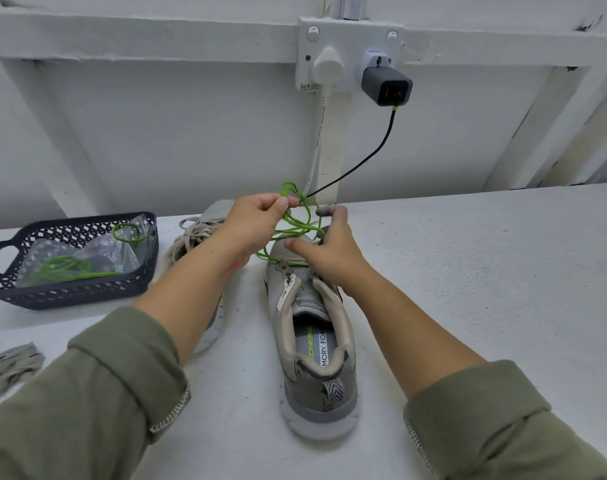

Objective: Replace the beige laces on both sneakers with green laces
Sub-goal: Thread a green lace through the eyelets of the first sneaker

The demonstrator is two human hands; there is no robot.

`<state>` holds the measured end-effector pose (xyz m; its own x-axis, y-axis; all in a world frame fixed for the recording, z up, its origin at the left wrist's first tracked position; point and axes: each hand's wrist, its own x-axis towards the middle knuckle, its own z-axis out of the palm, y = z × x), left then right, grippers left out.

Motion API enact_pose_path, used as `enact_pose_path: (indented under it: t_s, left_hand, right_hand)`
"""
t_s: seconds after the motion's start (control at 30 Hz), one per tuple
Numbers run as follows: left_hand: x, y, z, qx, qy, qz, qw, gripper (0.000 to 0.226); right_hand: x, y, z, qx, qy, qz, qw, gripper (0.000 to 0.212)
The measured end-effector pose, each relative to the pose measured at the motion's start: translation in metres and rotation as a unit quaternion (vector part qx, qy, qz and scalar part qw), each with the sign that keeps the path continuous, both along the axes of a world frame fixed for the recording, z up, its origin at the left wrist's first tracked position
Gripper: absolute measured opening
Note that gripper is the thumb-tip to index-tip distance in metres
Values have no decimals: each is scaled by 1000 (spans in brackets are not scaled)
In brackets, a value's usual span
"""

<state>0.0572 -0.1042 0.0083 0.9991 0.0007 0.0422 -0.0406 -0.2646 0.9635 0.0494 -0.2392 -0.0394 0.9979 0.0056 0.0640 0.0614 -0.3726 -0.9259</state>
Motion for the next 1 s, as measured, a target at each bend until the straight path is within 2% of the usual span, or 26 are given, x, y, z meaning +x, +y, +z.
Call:
enact_pose_path:
  t_s: [0.07, 0.13, 0.17, 0.3, 0.47, 0.53, 0.6, 0.67, 0.8, 0.87, 0.93, 1.0]
  left_hand:
    - [0, 1, -4, -4, 4, -6, 1000, 22]
    - [-1, 1, -5, -5, 4, -12, 1000, 21]
    - [0, 0, -5, -5, 0, -13, 1000, 20]
    - [11, 2, -5, -13, -24, 47, 999, 23]
    - [23, 0, -9, 80, -25, 116, 990, 24]
    - [24, -3, -10, 62, -19, 138, 988, 24]
    - [20, -3, -10, 6, 20, 142, 990, 25]
    - [15, -1, -9, 10, 81, 107, 991, 26]
    - [-20, 6, -9, 182, 105, -44, 977, 9]
    - [-33, 7, -19, 218, 95, -89, 967, 50]
    - [-37, 6, -32, 233, 66, -68, 968, 96]
    - [-33, 5, -42, 248, 45, -44, 967, 107]
  right_hand:
    - [2, 0, 2, -25, -20, 21, 999, 51]
    - [4, 0, 2, -20, -21, 47, 998, 19]
    - [3, 0, 3, -11, -17, 63, 998, 11]
    - [-13, 1, 9, -47, -46, 74, 995, 33]
    - [-31, -3, 21, -57, -57, 170, 982, 34]
    - [-27, -6, 27, -93, -56, 165, 980, 32]
    - [-18, -9, 34, -113, -54, 141, 982, 31]
    - [-6, -12, 39, -113, -39, 113, 986, 30]
    - [12, -16, 42, -80, -2, 86, 993, 28]
    - [16, -12, 43, -69, -4, 77, 995, 27]
    - [18, -6, 44, -69, -12, 81, 994, 25]
    - [21, -1, 46, -48, -25, 80, 995, 25]
